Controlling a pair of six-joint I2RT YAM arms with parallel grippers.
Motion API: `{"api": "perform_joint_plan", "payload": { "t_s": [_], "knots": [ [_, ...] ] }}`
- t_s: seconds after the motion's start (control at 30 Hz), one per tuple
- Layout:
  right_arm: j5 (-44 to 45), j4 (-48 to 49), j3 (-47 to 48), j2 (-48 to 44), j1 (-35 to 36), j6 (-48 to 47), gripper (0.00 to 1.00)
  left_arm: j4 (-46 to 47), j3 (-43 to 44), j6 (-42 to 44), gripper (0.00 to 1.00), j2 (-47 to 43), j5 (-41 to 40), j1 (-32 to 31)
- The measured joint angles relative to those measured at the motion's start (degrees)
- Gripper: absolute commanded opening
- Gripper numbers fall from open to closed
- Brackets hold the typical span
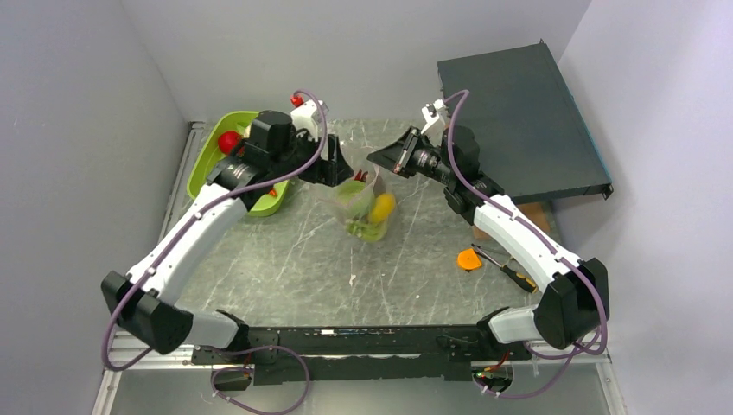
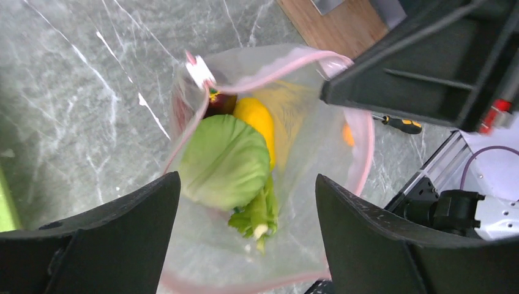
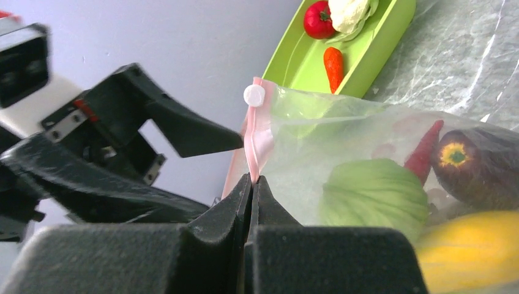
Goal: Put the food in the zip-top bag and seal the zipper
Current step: Place the fake vegetable in the zipper food storage bag, then pick up the fake vegetable from the bin.
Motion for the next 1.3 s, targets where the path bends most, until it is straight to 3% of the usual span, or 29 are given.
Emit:
{"api": "perform_joint_plan", "payload": {
  "t_s": [0.13,0.27,0.47,0.63,0.8,0.93,1.13,1.3],
  "knots": [
    [0.0,0.0,0.0,0.0,-0.1,-0.1,0.0,-1.3,0.0,3.0,0.8,-5.0,-1.8,0.2],
    [0.0,0.0,0.0,0.0,-0.1,-0.2,0.0,-2.2,-0.3,4.7,0.86,-9.8,-6.1,2.4],
    [0.1,0.0,0.0,0.0,-0.1,-0.9,0.0,-1.3,-8.1,1.4,0.99,-16.1,-10.8,16.4],
    [0.3,-0.6,0.0,-0.5,-0.1,-1.7,0.0,0.2,-14.3,-5.2,1.0,-15.6,-15.9,26.1],
    [0.4,-1.0,0.0,-0.9,-0.1,-2.3,0.0,3.6,-14.8,-11.6,0.97,-6.2,-18.4,31.3],
    [0.6,-1.6,0.0,-0.9,-0.1,-2.5,0.0,4.1,-12.1,-14.7,0.78,5.8,-16.9,33.8],
    [1.5,-2.6,-0.1,-1.8,-0.1,-3.0,0.0,2.3,-1.2,-15.2,0.8,25.8,-14.7,34.4],
    [1.4,-2.6,-0.4,-1.7,-0.1,-2.9,0.0,0.6,7.2,-14.9,0.79,36.1,-18.0,32.6]
  ]
}}
